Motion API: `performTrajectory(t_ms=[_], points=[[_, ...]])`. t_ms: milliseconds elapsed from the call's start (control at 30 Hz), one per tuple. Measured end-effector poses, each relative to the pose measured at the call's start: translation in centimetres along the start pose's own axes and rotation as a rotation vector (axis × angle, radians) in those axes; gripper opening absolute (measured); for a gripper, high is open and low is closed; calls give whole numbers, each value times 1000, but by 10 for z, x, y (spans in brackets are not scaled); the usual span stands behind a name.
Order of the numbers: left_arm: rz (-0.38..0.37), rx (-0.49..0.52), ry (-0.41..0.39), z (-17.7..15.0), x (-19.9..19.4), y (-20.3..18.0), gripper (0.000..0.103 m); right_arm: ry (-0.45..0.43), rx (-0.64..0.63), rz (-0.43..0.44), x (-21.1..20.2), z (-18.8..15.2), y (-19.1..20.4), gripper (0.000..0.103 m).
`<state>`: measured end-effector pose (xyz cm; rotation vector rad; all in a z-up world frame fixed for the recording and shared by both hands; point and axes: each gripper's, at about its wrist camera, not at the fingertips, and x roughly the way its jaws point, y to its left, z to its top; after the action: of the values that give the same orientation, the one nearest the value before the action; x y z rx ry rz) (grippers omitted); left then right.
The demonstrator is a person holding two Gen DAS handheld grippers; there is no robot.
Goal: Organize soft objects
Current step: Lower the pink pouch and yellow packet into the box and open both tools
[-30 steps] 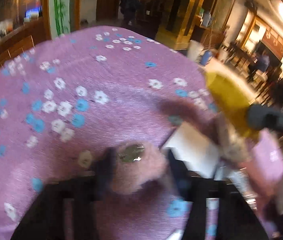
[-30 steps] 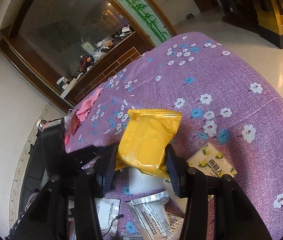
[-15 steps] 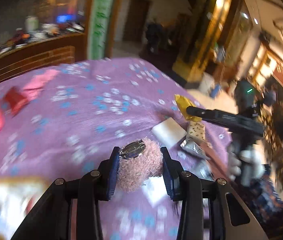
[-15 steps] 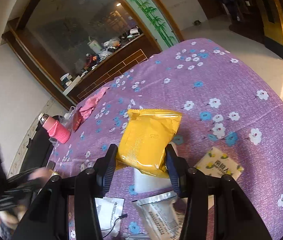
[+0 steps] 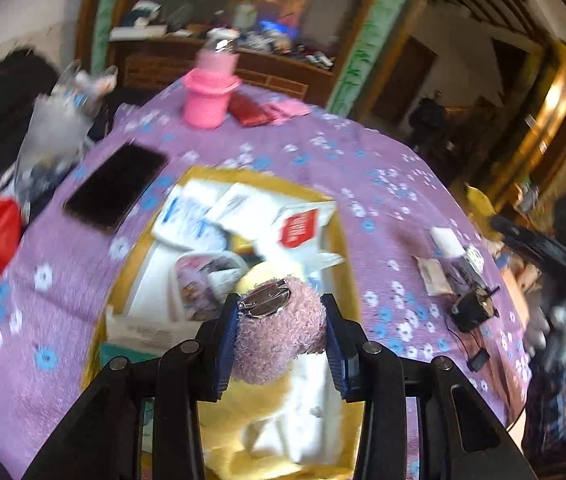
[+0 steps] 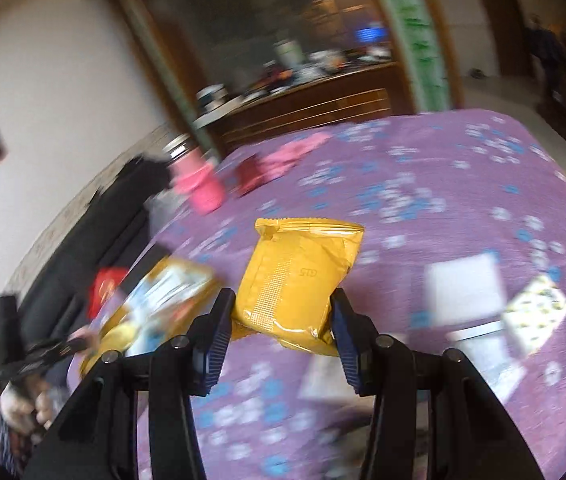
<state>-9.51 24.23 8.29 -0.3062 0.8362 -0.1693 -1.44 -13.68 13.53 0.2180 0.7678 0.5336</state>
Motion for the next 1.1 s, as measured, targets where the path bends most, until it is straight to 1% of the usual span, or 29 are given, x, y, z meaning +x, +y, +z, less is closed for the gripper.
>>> performTrajectory(t_ms=[100, 167, 200, 233, 267, 300, 333, 400, 433, 500, 533, 567, 633, 667, 733, 767, 833, 933, 967, 1033, 1100], points=[[32, 5, -34, 6, 4, 7, 42, 54, -76, 37, 15, -4, 49, 47], [38, -8, -36, 15, 12, 15, 44, 88, -103, 54, 29, -7, 72, 47], [50, -12, -34, 19, 17, 19, 46, 101, -108, 64, 35, -9, 80, 47], [82, -8, -34, 23, 23, 23, 48, 120, -112, 76, 44, -10, 91, 47], [118, 1, -35, 27, 29, 27, 53, 135, -117, 84, 51, -13, 101, 47], [151, 3, -30, 29, 35, 32, 56, 148, -127, 87, 59, -16, 110, 47], [168, -16, -13, 31, 44, 39, 61, 159, -135, 89, 63, -18, 117, 47], [163, -71, 17, 31, 50, 49, 64, 186, -154, 99, 74, -24, 132, 47], [143, -100, 22, 29, 49, 53, 66, 201, -169, 101, 80, -28, 141, 47], [90, -121, 4, 23, 41, 54, 72, 229, -193, 104, 90, -36, 157, 47], [76, -131, -9, 18, 33, 54, 74, 245, -199, 108, 95, -39, 161, 47], [70, -140, -22, 15, 25, 53, 74, 262, -204, 110, 99, -42, 165, 47], [32, -169, -73, 6, 2, 54, 76, 300, -218, 116, 107, -51, 175, 47], [23, -187, -98, 2, -8, 56, 79, 318, -223, 124, 109, -57, 180, 47], [30, -234, -167, -10, -33, 63, 84, 353, -238, 149, 110, -72, 192, 47], [35, -244, -192, -13, -42, 64, 88, 366, -247, 156, 110, -78, 195, 47], [75, -260, -248, -23, -59, 68, 91, 385, -270, 157, 107, -93, 204, 47], [139, -245, -291, -28, -71, 67, 91, 387, -294, 140, 101, -109, 212, 47], [150, -239, -301, -29, -74, 67, 91, 396, -294, 145, 99, -114, 214, 47], [162, -227, -321, -30, -76, 64, 91, 415, -281, 183, 96, -121, 215, 47], [166, -219, -325, -30, -75, 61, 91, 422, -295, 188, 96, -124, 219, 47]])
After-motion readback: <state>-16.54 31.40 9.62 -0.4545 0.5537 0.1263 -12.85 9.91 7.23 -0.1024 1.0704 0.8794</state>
